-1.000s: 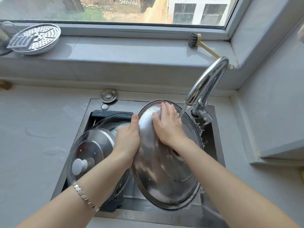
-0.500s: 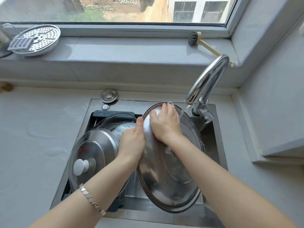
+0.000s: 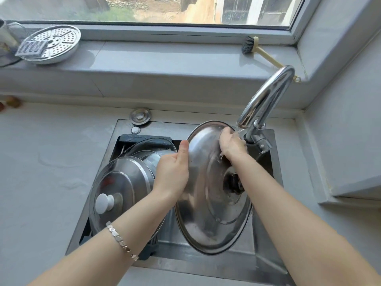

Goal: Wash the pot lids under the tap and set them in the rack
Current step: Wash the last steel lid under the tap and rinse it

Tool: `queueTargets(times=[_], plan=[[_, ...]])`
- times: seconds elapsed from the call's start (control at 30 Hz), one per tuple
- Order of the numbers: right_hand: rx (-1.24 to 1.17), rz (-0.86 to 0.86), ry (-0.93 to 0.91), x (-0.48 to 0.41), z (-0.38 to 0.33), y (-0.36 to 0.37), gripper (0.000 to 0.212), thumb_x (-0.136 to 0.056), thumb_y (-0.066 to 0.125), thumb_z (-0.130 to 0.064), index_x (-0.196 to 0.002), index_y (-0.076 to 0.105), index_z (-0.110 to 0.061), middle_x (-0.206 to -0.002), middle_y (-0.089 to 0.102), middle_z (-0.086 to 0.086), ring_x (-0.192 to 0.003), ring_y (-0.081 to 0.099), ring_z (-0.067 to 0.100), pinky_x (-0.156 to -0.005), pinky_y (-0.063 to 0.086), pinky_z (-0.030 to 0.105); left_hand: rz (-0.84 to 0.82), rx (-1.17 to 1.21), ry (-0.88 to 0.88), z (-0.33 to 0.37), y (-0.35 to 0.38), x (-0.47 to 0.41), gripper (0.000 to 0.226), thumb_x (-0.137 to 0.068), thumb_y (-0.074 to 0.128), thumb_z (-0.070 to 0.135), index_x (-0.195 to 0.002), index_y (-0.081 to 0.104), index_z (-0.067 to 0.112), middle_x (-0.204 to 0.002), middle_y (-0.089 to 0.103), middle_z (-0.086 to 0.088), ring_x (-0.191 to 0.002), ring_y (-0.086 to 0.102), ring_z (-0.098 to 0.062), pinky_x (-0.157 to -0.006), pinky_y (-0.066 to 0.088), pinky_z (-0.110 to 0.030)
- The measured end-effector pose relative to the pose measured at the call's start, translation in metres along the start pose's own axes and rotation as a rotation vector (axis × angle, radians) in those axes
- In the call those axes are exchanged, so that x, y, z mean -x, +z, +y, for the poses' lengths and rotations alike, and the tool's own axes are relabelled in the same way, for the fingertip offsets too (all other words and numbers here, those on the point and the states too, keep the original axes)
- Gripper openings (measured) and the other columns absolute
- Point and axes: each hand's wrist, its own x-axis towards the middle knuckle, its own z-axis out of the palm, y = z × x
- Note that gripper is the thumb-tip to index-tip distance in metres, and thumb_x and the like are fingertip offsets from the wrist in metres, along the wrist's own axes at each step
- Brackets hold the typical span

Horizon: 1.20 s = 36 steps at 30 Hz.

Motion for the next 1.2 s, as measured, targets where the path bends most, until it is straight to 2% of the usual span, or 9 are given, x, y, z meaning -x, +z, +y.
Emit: queueTargets(times=[0.13, 0.37, 0.43, 0.57, 0.63, 0.8, 0.93, 1.1, 1.2], plan=[[0.049, 0.122, -0.579, 0.058, -0.011, 0.027, 0.059, -0.095, 0.022, -0.037, -0.145, 0.023, -0.005, -0.155, 0.019, 0.013, -0.144, 0.01, 0.023, -0.117, 0.001, 0.035, 0.03, 0.096, -0.029, 0.004, 0.001, -0.009, 0.054, -0.096, 0.038, 0.045, -0.055, 0.043, 0.01, -0.058, 0.038, -0.007, -0.058, 0.034, -0.02, -0.053, 0.028, -0.03], [0.164, 0.245, -1.313, 0.105, 0.065, 0.053, 0.05, -0.094, 0.035, -0.032, -0.139, 0.036, -0.013, -0.149, 0.034, 0.008, -0.141, 0.025, 0.02, -0.117, 0.015, 0.037, 0.184, 0.165, -0.11, 0.008, -0.021, -0.023, 0.05, -0.095, 0.039, 0.048, -0.064, 0.049, 0.01, -0.059, 0.046, -0.001, -0.053, 0.041, -0.014, -0.04, 0.034, -0.014], [0.165, 0.241, -1.245, 0.1, 0.102, 0.058, 0.053, -0.097, 0.027, -0.041, -0.143, 0.027, -0.015, -0.152, 0.026, 0.004, -0.144, 0.015, 0.016, -0.118, 0.01, 0.036, 0.252, 0.153, -0.108, 0.01, -0.03, -0.027, 0.051, -0.095, 0.036, 0.051, -0.062, 0.046, 0.013, -0.061, 0.045, -0.001, -0.054, 0.041, -0.015, -0.042, 0.034, -0.017], [-0.198, 0.083, -0.578, 0.084, 0.12, 0.047, 0.073, -0.087, 0.018, -0.053, -0.148, 0.001, -0.016, -0.154, -0.009, -0.011, -0.144, -0.009, 0.009, -0.116, -0.005, 0.021, 0.293, 0.235, -0.117, 0.009, -0.038, -0.028, 0.047, -0.095, 0.035, 0.051, -0.061, 0.041, 0.019, -0.067, 0.043, -0.001, -0.064, 0.042, -0.018, -0.052, 0.034, -0.026], [-0.241, 0.064, -0.439, 0.085, 0.109, 0.045, 0.077, -0.084, 0.014, -0.049, -0.147, -0.005, -0.009, -0.155, -0.016, -0.002, -0.143, -0.016, 0.01, -0.113, -0.011, 0.02, 0.302, 0.217, -0.103, 0.009, -0.033, -0.024, 0.049, -0.096, 0.034, 0.051, -0.06, 0.04, 0.017, -0.063, 0.041, -0.001, -0.06, 0.039, -0.017, -0.049, 0.034, -0.024], [-0.04, 0.096, -0.573, 0.105, 0.088, 0.048, 0.094, -0.073, 0.005, -0.063, -0.146, -0.01, -0.007, -0.152, -0.02, -0.001, -0.142, -0.022, 0.014, -0.111, -0.018, 0.024, 0.301, 0.19, -0.057, 0.01, -0.017, -0.014, 0.049, -0.096, 0.035, 0.05, -0.071, 0.046, 0.009, -0.068, 0.041, -0.009, -0.065, 0.039, -0.019, -0.055, 0.034, -0.027], [-0.207, 0.1, -0.271, 0.07, 0.08, 0.027, 0.088, -0.078, 0.016, -0.056, -0.148, 0.002, -0.004, -0.157, -0.003, 0.013, -0.145, -0.006, 0.019, -0.115, -0.007, 0.029, 0.306, 0.238, -0.091, 0.006, -0.018, -0.01, 0.05, -0.094, 0.037, 0.051, -0.066, 0.045, 0.012, -0.067, 0.043, -0.007, -0.067, 0.042, -0.019, -0.062, 0.037, -0.03], [0.056, 0.04, -0.634, 0.118, 0.084, 0.045, 0.093, -0.076, 0.007, -0.065, -0.147, -0.012, -0.008, -0.152, -0.021, 0.0, -0.142, -0.022, 0.014, -0.113, -0.016, 0.026, 0.344, 0.224, -0.143, 0.007, -0.018, -0.008, 0.055, -0.095, 0.035, 0.051, -0.058, 0.042, 0.01, -0.057, 0.04, -0.003, -0.057, 0.037, -0.02, -0.051, 0.032, -0.031], [-0.016, 0.069, -0.53, 0.088, 0.086, 0.034, 0.086, -0.084, 0.018, -0.06, -0.148, -0.006, -0.007, -0.155, -0.014, 0.003, -0.144, -0.014, 0.013, -0.114, -0.012, 0.025, 0.366, 0.213, -0.146, 0.008, -0.022, -0.009, 0.054, -0.096, 0.034, 0.049, -0.059, 0.042, 0.012, -0.06, 0.041, -0.001, -0.055, 0.037, -0.015, -0.046, 0.035, -0.021]])
